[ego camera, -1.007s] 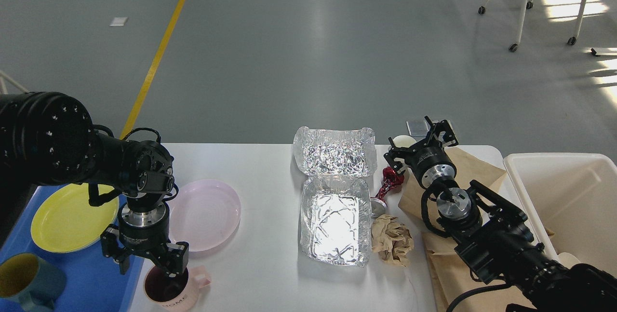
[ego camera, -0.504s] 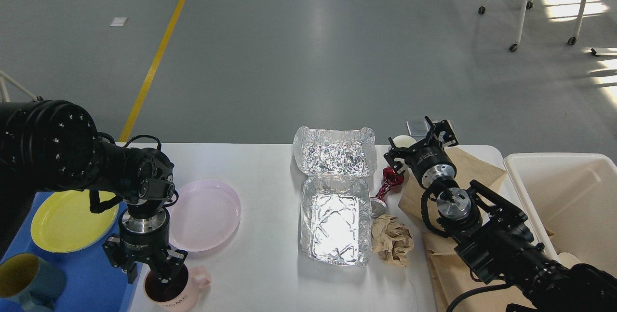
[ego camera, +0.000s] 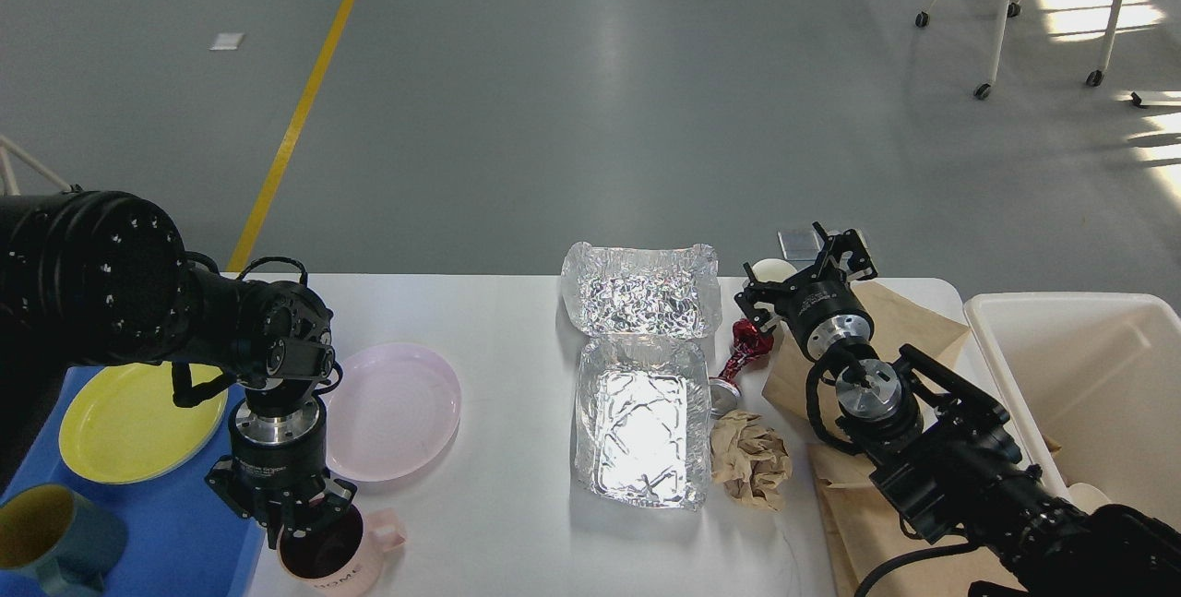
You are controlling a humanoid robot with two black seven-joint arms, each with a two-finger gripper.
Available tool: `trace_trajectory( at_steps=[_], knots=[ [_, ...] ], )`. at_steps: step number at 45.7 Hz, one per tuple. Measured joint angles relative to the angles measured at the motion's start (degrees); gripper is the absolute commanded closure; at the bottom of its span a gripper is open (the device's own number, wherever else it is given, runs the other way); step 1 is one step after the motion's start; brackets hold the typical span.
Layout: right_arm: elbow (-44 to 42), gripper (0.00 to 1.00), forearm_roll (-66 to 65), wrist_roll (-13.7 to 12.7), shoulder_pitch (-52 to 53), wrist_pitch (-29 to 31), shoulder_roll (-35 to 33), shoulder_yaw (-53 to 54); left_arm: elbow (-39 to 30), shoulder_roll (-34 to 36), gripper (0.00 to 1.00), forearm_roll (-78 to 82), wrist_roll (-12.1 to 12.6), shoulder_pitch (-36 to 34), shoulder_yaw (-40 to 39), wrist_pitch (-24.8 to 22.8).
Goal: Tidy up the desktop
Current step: 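Grasp the dark red mug with the left gripper and lift, then carry the red mug into the blue tray and release it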
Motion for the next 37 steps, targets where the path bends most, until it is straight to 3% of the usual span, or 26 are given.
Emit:
trace_trajectory(
  at_steps=[8, 17, 26, 37],
  knots=[
    [0.0, 0.0, 0.0, 0.0, 0.0, 0.0, 0.0, 0.0, 0.0, 0.2, 1.0, -0.1, -0.2, -0.2, -0.3, -1.2],
    [0.0, 0.0, 0.0, 0.0, 0.0, 0.0, 0.0, 0.0, -0.1, 1.1, 1.0, -0.1, -0.5, -3.1, -2.3, -7.2],
    [0.0, 0.0, 0.0, 0.0, 0.0, 0.0, 0.0, 0.0, -0.1, 2.7, 1.0, -0.1, -0.6, -10.0, -4.7, -7.8],
    [0.0, 0.0, 0.0, 0.0, 0.0, 0.0, 0.0, 0.0, -0.1, 10.6, 1.0, -0.2, -0.6, -17.4, -7.4, -7.8]
  ],
)
